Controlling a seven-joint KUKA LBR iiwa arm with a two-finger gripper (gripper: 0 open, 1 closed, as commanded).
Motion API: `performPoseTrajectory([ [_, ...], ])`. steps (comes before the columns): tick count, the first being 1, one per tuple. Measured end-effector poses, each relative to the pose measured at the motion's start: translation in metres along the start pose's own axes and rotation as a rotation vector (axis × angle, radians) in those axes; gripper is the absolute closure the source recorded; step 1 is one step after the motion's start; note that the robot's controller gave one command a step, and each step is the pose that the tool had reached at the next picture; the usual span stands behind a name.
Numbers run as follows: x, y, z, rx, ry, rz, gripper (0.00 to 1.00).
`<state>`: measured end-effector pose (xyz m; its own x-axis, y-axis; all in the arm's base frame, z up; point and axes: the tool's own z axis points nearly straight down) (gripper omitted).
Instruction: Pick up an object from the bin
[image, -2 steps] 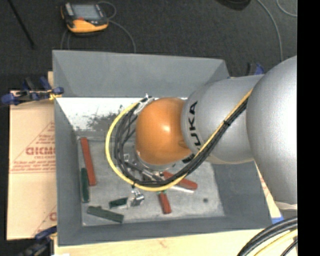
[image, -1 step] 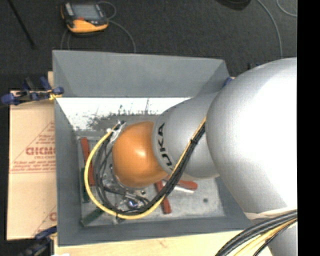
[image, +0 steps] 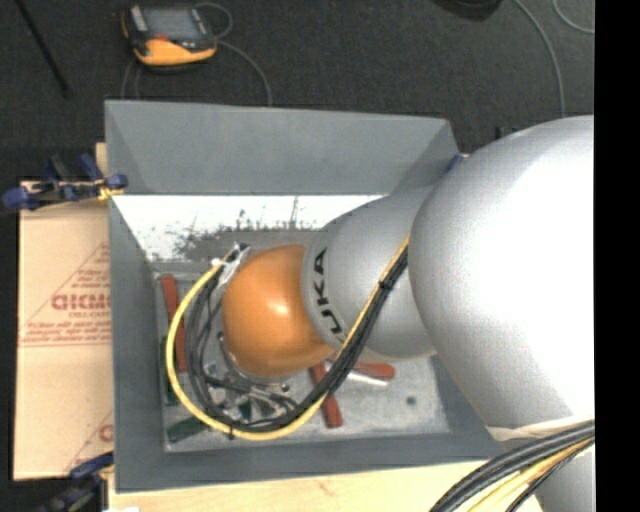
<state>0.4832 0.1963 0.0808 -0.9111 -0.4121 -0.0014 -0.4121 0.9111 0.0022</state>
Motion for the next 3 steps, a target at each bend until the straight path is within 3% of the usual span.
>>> performPoseTrajectory([
  [3,0.0008,0.0001,-0.0034,0.0,0.002,0.002,1.0],
])
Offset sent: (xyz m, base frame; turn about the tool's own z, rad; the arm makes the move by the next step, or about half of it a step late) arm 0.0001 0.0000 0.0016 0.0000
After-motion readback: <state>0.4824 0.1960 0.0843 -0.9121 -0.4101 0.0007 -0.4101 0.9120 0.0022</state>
